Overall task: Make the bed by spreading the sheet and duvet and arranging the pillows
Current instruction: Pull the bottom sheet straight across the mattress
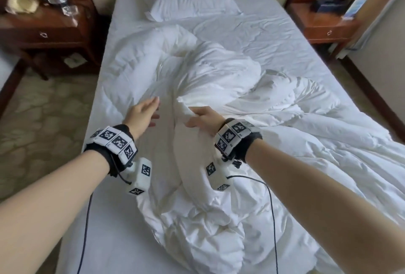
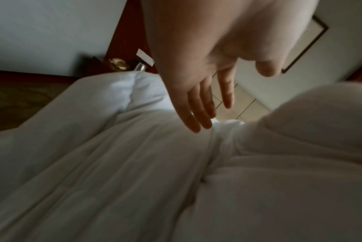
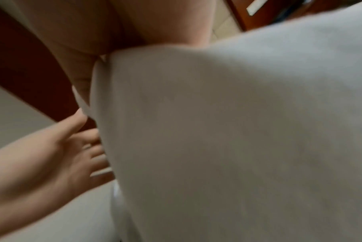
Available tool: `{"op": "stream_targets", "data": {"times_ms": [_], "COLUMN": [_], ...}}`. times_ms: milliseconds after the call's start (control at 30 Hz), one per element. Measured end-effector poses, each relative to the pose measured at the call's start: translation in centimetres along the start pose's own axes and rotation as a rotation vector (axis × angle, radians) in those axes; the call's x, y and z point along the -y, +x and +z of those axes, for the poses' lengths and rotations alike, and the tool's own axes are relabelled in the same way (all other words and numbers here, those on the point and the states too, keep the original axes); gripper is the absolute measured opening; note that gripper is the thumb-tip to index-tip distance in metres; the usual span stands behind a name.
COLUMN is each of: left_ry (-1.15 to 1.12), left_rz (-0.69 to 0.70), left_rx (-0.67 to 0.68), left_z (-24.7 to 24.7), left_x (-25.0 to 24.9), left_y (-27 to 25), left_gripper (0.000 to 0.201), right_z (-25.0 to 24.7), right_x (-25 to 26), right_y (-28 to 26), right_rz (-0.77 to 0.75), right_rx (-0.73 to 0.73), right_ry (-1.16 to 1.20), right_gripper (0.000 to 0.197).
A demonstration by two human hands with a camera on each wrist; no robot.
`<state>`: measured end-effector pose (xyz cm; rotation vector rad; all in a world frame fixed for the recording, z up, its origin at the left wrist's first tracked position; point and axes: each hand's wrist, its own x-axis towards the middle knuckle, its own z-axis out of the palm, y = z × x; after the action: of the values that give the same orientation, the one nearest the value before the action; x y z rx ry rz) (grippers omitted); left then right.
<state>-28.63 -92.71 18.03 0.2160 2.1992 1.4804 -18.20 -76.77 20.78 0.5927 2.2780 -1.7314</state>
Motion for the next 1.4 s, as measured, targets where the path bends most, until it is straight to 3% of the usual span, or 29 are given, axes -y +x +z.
{"op": "stream_targets", "data": {"times_ms": [100,200,300,400,433,500,600,700,833,967,1067,1133,1200,1267,1400], "left_ry": [0.064,0.267,0.441,0.408,0.39,0.378,0.43,0.456,0.503,0.49,0.471,0.472,0.471,0.452,0.42], "left_rz": [0.026,0.042,0.115,0.118,0.107,0.059,-0.002,-0.074,-0.192,-0.332,-0.412,-0.418,-0.363,-0.305,-0.252], "left_rx": [0.125,0.306,0.373,0.373,0.364,0.355,0.351,0.347,0.294,0.253,0.239,0.223,0.227,0.248,0.201], "left_z": [-3.3,-7.0,-9.5,-12.1,-13.0,-15.1,-18.4,-21.7,-25.8,-28.9,-30.4,-30.9,-31.1,-31.2,-34.5], "left_x": [-0.9,-0.4,1.5,3.7,4.4,5.9,8.8,12.4,17.3,23.0,26.7,28.6,29.7,29.8,29.1], "left_y": [-2.2,-4.3,-6.0,-7.5,-7.8,-8.5,-10.3,-13.2,-17.5,-21.3,-24.6,-26.5,-27.5,-27.3,-26.1], "left_gripper": [0.05,0.055,0.052,0.037,0.034,0.027,0.014,0.021,0.017,0.019,0.022,0.025,0.028,0.023,0.018], "right_z": [5.8,11.8,15.5,16.7,16.5,15.7,14.7,16.1,19.2,21.4,22.3,24.3,27.4,30.8,38.0], "right_x": [2.4,3.7,3.4,2.0,1.5,0.6,-1.9,-4.1,-7.2,-7.8,-6.7,-5.2,-3.5,-1.0,2.5], "right_y": [-2.7,-4.5,-5.8,-7.6,-8.4,-10.0,-10.8,-10.0,-8.2,-7.5,-6.7,-6.0,-5.8,-6.1,-7.1], "right_rz": [-0.047,-0.005,0.084,0.224,0.262,0.366,0.519,0.598,0.671,0.706,0.597,0.527,0.455,0.373,0.247], "right_rx": [0.151,0.218,0.184,0.217,0.169,-0.062,-0.373,-0.433,-0.461,-0.645,-0.564,-0.371,-0.258,-0.181,0.014], "right_ry": [-0.181,-0.298,-0.191,0.1,0.169,0.286,0.453,0.453,0.237,0.036,-0.13,-0.209,-0.374,-0.47,-0.556], "right_gripper": [0.04,0.048,0.043,0.021,0.016,0.017,0.046,0.082,0.106,0.135,0.119,0.077,0.052,0.041,0.038]}}
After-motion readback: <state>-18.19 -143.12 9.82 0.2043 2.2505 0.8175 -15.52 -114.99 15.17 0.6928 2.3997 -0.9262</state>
